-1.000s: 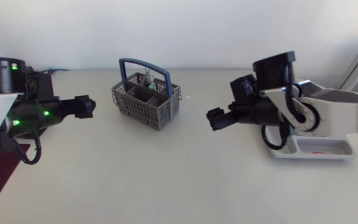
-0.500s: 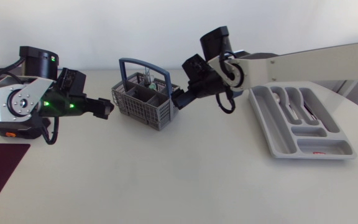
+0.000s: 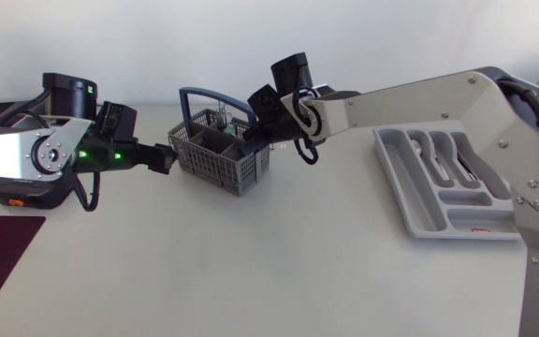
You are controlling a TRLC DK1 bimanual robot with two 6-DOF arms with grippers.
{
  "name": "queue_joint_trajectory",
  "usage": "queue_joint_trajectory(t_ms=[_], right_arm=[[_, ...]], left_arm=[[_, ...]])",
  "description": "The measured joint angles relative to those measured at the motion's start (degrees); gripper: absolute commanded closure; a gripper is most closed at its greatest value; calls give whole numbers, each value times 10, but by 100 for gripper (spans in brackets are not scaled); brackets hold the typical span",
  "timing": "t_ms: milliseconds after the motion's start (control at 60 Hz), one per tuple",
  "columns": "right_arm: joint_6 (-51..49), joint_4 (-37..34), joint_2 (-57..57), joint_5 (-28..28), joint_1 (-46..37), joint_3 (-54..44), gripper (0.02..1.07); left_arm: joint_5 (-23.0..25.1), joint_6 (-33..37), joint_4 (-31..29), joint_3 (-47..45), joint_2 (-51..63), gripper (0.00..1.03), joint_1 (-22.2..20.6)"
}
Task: Unload the cutlery basket into the drawer organizer.
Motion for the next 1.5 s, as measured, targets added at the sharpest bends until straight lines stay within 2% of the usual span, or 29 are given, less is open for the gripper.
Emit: queue_joint_trajectory(t_ms=[150,400,517,900,933,967,1083,1133,1167,1417,1500], right_arm=[[1,14,-1,-6,0,-4,91],[5,16,-32,-12,8,-37,91],[14,-8,-64,-12,8,-71,91],[40,-59,-300,-7,34,-317,89],[42,-60,-324,-8,35,-343,85],[45,-61,-339,-9,37,-361,76],[46,-63,-365,-8,38,-393,36],[46,-63,-372,-8,38,-401,23],[46,-63,-378,-8,39,-408,20],[31,-83,-472,-8,41,-467,20],[22,-95,-504,-8,36,-478,20]], left_arm=[[7,0,-3,0,0,10,0],[19,4,-33,0,-3,10,0],[22,15,-52,0,-10,10,0],[38,48,-87,-2,-64,10,0],[38,50,-87,-5,-69,10,0],[38,54,-87,-8,-72,10,-1],[38,62,-87,-20,-79,10,-8],[38,68,-87,-26,-83,10,-12],[38,71,-87,-30,-88,10,-15],[42,103,-102,-59,-170,11,-25],[67,118,-111,-70,-195,18,-47]])
